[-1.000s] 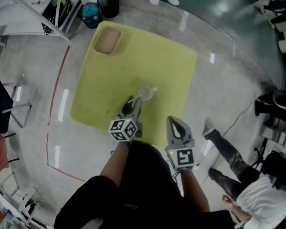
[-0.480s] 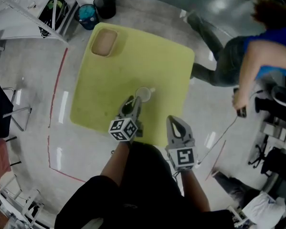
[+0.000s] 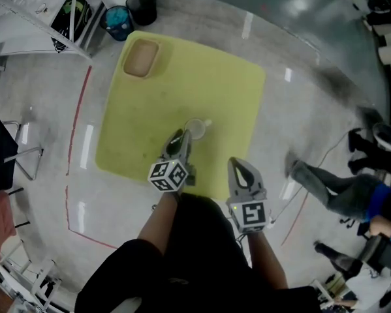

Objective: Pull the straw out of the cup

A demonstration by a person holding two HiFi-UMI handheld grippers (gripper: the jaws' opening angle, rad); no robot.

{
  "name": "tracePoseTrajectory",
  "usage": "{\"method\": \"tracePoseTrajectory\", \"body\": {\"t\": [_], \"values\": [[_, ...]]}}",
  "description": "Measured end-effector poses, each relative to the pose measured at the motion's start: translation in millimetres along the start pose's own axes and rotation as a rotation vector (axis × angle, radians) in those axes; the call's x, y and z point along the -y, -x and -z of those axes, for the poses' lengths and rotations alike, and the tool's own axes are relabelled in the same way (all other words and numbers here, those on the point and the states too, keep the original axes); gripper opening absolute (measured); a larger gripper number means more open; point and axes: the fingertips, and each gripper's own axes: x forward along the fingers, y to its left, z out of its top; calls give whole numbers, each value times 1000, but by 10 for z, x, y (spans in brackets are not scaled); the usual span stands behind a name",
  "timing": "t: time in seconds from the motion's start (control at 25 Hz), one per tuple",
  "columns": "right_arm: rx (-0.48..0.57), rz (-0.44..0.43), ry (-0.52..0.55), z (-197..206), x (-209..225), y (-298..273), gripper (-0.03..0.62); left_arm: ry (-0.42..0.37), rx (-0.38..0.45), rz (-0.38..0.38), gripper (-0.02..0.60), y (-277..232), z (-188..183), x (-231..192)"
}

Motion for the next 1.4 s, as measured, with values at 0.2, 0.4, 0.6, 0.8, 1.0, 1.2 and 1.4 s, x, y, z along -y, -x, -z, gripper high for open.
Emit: {"method": "tracePoseTrajectory", "body": {"t": [0.2, 0.4, 0.6, 0.8, 1.0, 1.2, 1.4], "values": [[2, 4, 3, -6, 19, -21, 17, 7, -5, -1, 143, -26, 5, -17], [2, 10, -5, -17, 37, -2, 17, 9, -11, -6, 143, -22, 14, -19], [-2, 12, -5, -26, 18, 0, 15, 14, -15, -25, 114, -5, 6, -63], [2, 12, -4, -21, 11, -22, 15, 23, -4, -30, 71, -5, -23, -105], [2, 16, -11, -41, 3, -36, 16, 12, -23, -22, 67, -15, -37, -103], [6, 22, -16, -50, -18, -35, 15, -2, -33, -6, 66, 10, -71, -84], [19, 29, -24, -81, -17, -43, 15, -28, -48, 3, 66, 4, -125, -44]]}}
